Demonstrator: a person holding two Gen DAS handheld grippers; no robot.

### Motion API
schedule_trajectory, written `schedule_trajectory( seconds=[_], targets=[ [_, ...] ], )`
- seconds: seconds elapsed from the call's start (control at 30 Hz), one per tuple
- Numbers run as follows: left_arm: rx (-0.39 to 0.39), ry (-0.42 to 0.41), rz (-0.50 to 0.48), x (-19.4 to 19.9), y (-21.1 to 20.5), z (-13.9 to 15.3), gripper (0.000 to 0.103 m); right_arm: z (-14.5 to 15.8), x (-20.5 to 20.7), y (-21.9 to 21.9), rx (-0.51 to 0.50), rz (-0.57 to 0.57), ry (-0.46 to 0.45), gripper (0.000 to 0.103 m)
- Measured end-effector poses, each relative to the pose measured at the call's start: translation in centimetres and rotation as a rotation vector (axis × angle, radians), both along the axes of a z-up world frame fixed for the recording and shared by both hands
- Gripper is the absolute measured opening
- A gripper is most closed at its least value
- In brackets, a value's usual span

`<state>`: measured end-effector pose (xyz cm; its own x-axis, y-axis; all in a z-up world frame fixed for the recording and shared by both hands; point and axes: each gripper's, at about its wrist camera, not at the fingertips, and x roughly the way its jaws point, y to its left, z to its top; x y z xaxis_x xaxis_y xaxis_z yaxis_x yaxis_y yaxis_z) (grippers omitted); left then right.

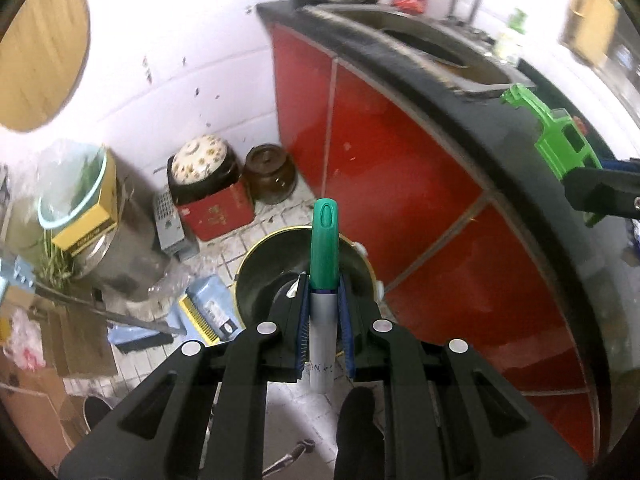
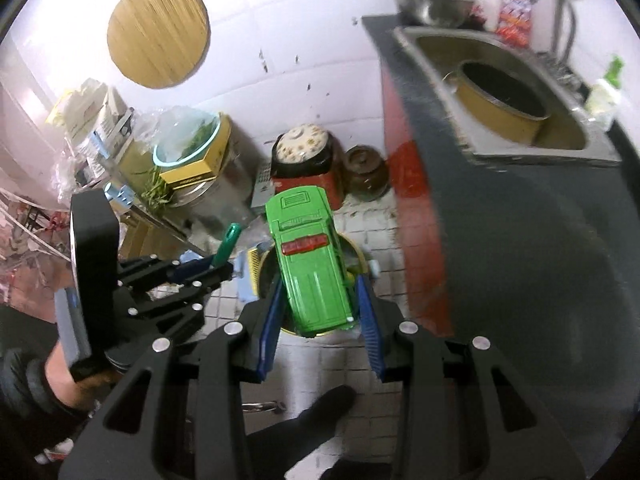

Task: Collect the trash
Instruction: 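Carry the marker and toy car to the bin and open both tools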

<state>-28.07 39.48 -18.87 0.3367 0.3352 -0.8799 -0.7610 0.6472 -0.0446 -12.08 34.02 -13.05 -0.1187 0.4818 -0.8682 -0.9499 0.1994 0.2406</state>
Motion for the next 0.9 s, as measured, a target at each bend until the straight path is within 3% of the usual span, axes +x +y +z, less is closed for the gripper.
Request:
schedule_trajectory(
  seconds=[0.27, 0.4, 0.47, 0.5, 0.53, 0.9],
  targets=[
    [-0.052, -0.002, 0.025, -0.4, 3.3, -3.8, 0.014, -4.7, -1.1, 6.0, -0.095, -0.009, 0.053, 0.036],
    [-0.072, -0.016, 0.027, -0.5, 3.9, -4.4, 0.014, -5.6, -1.7, 7.5, -0.107, -0.002, 0.053, 0.037],
    [-0.082, -0.017, 0.033, -0.7, 4.4, -4.9, 0.026, -6.0, -1.7, 8.1, -0.123, 0.004, 0.064, 0.05],
    [-0.083, -0.013, 0.041, -0.8, 4.6, -5.0, 0.058, -6.0, -1.7, 8.4, -0.128, -0.002, 0.053, 0.072],
    [-0.076, -0.012, 0.051, -1.0, 4.8, -4.9, 0.074, -5.9, -1.5, 8.3, -0.115, -0.008, 0.046, 0.077],
    [-0.035, -0.004, 0.03, -1.4, 3.9, -2.9, 0.074, -4.1, 0.8, 4.5, -0.088, -0.056, 0.055, 0.077]
  ],
)
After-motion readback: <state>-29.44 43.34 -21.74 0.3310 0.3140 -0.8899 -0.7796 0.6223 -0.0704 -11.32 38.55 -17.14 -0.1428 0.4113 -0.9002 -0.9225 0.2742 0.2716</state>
